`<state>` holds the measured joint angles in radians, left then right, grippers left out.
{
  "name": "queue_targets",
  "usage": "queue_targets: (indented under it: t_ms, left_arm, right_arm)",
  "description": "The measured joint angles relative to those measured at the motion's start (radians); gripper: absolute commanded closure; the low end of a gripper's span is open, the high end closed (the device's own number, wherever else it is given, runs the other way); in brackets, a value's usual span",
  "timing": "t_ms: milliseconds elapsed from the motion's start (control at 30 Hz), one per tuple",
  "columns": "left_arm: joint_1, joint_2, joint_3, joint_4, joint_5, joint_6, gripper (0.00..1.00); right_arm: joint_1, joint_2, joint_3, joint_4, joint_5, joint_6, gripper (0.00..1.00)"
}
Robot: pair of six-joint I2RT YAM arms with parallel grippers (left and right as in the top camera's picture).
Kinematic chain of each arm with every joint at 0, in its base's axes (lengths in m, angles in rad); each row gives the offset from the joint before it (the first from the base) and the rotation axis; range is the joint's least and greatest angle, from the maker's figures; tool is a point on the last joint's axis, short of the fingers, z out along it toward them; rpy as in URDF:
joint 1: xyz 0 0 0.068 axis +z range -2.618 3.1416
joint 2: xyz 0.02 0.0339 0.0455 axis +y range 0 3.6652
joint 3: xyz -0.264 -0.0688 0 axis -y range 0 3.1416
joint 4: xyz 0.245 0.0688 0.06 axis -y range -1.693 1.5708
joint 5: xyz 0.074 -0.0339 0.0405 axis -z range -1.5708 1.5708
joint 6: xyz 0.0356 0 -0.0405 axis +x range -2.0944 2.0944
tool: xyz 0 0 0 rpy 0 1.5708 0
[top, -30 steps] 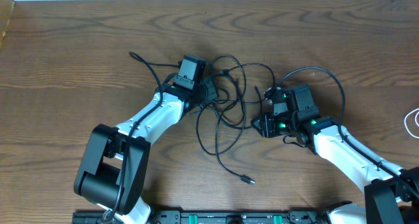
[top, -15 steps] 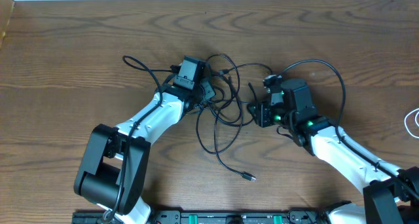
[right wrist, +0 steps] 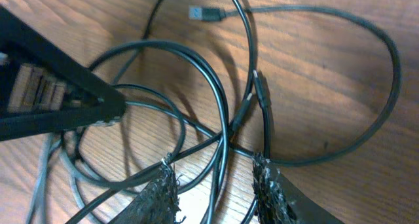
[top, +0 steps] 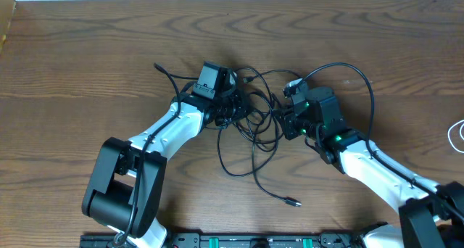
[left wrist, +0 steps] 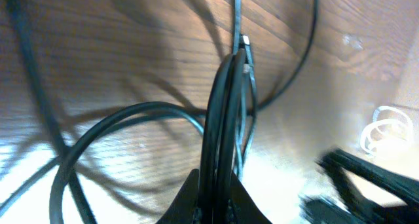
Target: Untangle cables
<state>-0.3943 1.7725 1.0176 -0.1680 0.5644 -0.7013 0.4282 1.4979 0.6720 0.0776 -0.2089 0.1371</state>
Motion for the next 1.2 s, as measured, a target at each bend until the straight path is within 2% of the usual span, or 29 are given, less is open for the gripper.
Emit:
queue_targets:
  t_ms: [100,300,1033,1200]
  left_arm:
    - [0.000,0.000,0.000,0.002,0.036,0.003,0.91]
    - [0.000,0.000,0.000,0.018,0.063,0.003,0.91]
    - [0.000,0.000,0.000,0.044,0.066,0.003,0.91]
    - [0.000,0.000,0.000,0.045,0.066,-0.002,0.91]
  right_arm:
    - [0.000,0.035,0.000,0.000,0.005,-0.007,0.71]
    - [0.000,0.100,0.000,-0.004,0.006,-0.007,0.69]
    - [0.034,0.156,0.000,0.013,-0.022,-0.071,0.78]
    - [0.034,0.156,0.000,0.013,-0.021,-0.075,0.91]
